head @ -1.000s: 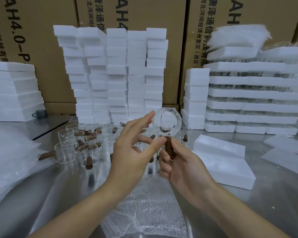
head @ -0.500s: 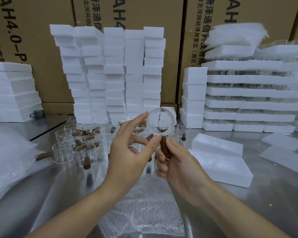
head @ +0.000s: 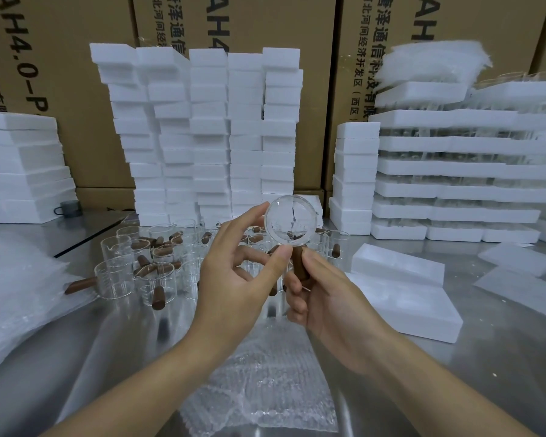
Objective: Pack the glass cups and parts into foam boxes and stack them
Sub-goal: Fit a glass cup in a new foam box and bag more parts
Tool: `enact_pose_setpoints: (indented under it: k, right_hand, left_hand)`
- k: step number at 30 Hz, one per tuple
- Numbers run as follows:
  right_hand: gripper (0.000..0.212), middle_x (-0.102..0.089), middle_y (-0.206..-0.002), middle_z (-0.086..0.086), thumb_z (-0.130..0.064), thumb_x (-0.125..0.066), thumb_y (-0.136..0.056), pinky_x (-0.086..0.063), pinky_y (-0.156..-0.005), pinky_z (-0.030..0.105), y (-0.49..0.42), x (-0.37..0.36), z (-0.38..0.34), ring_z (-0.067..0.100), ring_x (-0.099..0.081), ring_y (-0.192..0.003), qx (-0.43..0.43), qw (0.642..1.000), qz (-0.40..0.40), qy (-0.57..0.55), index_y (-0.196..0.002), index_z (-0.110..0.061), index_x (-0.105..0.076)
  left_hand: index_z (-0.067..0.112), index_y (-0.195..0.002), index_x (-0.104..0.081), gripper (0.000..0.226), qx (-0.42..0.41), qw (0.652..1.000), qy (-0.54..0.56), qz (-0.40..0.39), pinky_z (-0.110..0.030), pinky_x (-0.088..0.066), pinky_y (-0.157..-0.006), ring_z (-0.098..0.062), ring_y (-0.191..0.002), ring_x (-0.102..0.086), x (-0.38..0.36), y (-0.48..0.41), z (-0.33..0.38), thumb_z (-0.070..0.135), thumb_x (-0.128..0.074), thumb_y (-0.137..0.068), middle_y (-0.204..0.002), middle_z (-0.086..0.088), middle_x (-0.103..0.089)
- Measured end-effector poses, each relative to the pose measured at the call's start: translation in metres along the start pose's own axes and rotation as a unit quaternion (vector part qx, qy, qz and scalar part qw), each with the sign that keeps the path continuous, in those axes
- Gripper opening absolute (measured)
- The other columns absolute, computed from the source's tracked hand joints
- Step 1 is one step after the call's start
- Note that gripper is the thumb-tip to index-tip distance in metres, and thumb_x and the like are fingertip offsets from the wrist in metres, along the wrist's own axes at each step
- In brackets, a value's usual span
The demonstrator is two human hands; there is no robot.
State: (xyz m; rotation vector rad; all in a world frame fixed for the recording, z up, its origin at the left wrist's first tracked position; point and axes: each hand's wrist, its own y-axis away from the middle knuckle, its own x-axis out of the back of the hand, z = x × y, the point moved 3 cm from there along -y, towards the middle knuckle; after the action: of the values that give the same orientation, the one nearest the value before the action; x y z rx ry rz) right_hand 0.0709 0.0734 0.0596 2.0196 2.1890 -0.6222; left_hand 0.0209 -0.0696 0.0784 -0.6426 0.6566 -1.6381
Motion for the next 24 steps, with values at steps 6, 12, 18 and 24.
enact_pose_setpoints:
  k: [6, 12, 18, 24]
  right_hand:
    - [0.034, -0.049, -0.076, 0.000, -0.039, -0.048, -0.111, -0.042, -0.055, 0.025, -0.001, 0.003, 0.002, 0.012, -0.042, -0.059, 0.002, 1.000, 0.003, -0.007, -0.125, -0.015, -0.068]
    - [0.031, -0.044, -0.070, -0.002, -0.044, -0.057, -0.101, -0.040, -0.055, 0.024, -0.004, 0.012, 0.000, 0.013, -0.039, -0.057, 0.026, 0.999, 0.039, 0.019, -0.109, -0.022, -0.077]
    - [0.024, -0.033, -0.063, -0.002, -0.040, -0.064, -0.092, -0.036, -0.055, 0.025, -0.004, 0.031, -0.025, 0.014, -0.035, -0.056, 0.095, 0.980, 0.130, 0.115, -0.082, -0.024, -0.079]
    - [0.019, -0.060, -0.084, 0.012, -0.031, -0.068, -0.088, -0.046, -0.058, 0.026, -0.001, 0.039, -0.039, 0.014, -0.053, -0.062, 0.154, 0.969, 0.146, 0.126, -0.099, -0.018, -0.077]
  left_hand:
    - [0.057, -0.140, -0.059, 0.055, -0.004, 1.000, -0.003, -0.007, -0.057, -0.064, -0.073, -0.020, -0.094, -0.079, -0.001, -0.001, 0.000, 0.040, -0.080, -0.091, -0.140, 0.012, -0.065]
    - [0.057, -0.136, -0.057, 0.055, 0.020, 0.999, 0.024, -0.027, -0.053, -0.062, -0.069, -0.020, -0.095, -0.080, -0.001, -0.002, 0.000, 0.056, -0.079, -0.085, -0.139, 0.019, -0.062]
    - [0.061, -0.149, -0.048, 0.077, 0.046, 0.994, 0.038, -0.094, -0.026, -0.062, -0.068, -0.017, -0.101, -0.078, -0.003, -0.004, -0.001, 0.054, -0.085, -0.081, -0.139, 0.022, -0.062]
    - [0.054, -0.137, -0.056, 0.071, 0.041, 0.994, -0.003, -0.102, -0.026, -0.059, -0.071, -0.005, -0.108, -0.075, -0.007, -0.003, -0.010, 0.042, -0.094, -0.079, -0.136, 0.032, -0.062]
